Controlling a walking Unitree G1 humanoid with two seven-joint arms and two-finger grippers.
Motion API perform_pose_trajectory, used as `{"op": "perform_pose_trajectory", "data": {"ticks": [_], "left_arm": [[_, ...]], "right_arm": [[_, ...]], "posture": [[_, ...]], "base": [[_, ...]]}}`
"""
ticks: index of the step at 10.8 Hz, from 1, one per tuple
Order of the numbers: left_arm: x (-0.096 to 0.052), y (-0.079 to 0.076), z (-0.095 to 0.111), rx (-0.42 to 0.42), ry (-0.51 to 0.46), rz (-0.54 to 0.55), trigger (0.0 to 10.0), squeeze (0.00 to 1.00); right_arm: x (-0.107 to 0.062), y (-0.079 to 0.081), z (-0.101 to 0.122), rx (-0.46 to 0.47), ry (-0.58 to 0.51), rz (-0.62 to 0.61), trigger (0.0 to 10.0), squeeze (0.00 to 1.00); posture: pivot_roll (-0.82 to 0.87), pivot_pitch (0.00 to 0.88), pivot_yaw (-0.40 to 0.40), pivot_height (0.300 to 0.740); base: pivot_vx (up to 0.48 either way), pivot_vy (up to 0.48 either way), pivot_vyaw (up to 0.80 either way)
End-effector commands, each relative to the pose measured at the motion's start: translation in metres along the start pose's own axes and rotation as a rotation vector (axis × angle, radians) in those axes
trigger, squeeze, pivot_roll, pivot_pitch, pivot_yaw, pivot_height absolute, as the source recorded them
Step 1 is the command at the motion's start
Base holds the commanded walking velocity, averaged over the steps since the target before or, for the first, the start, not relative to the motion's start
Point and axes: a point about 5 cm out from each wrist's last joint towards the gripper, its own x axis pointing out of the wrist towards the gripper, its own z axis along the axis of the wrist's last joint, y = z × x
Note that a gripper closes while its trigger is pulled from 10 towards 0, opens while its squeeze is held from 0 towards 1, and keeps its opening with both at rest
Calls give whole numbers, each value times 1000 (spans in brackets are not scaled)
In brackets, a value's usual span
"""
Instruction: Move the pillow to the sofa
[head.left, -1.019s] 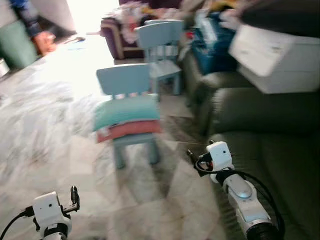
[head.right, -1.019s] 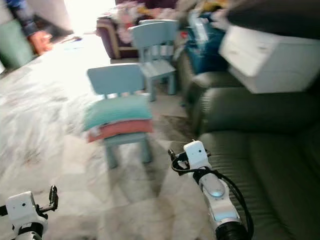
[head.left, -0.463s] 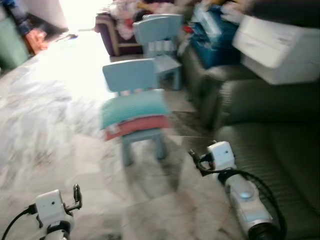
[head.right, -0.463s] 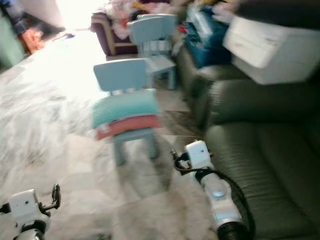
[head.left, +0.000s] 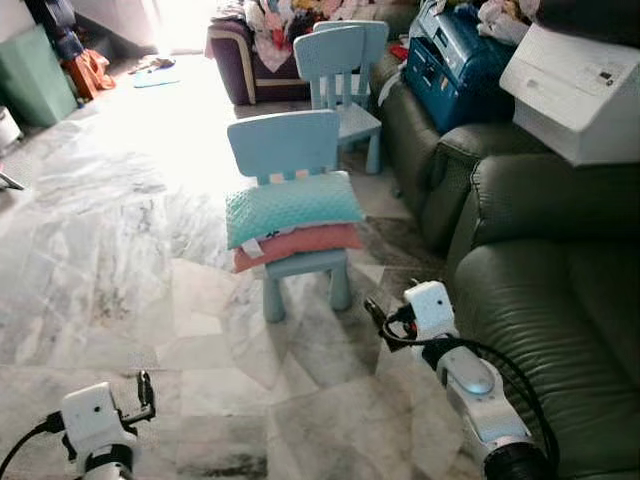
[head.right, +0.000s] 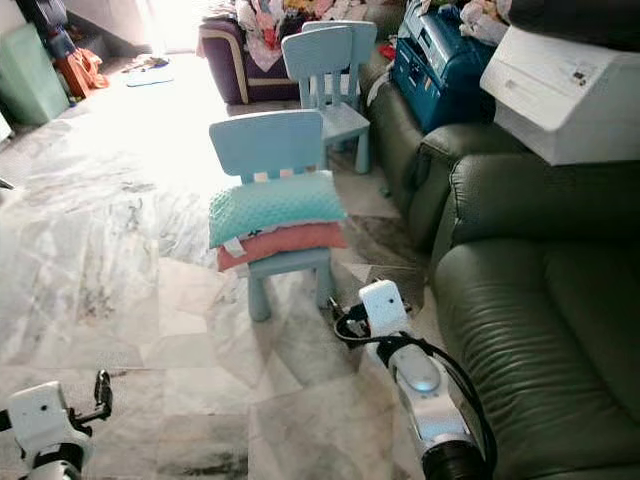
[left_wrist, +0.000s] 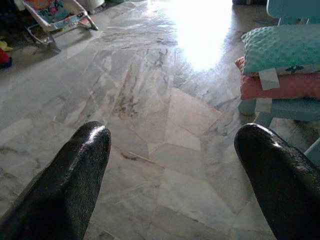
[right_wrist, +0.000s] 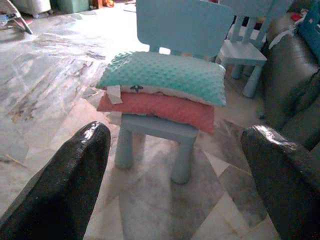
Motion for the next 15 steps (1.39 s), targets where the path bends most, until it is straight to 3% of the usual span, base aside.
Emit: {"op": "perform_pose_trajectory", "data": {"ticks": [1, 5, 15], "left_arm": [[2, 1, 7, 4, -42, -8, 10000, 0], [6, 2, 15, -14, -71, -19, 10000, 0], [-1, 3, 9, -11, -52, -9, 10000, 0]], "right_arm": [[2, -2, 4, 12, -9, -4, 10000, 0], [3, -1, 8, -7, -27, 3, 10000, 0], [4, 4, 12, -10, -39, 28, 10000, 0]], "posture": [[-140, 66, 42, 740], [-140, 57, 45, 740], [-141, 62, 42, 740]], "base": [[0, 0, 0], [0, 0, 0], [457, 0, 0]]}}
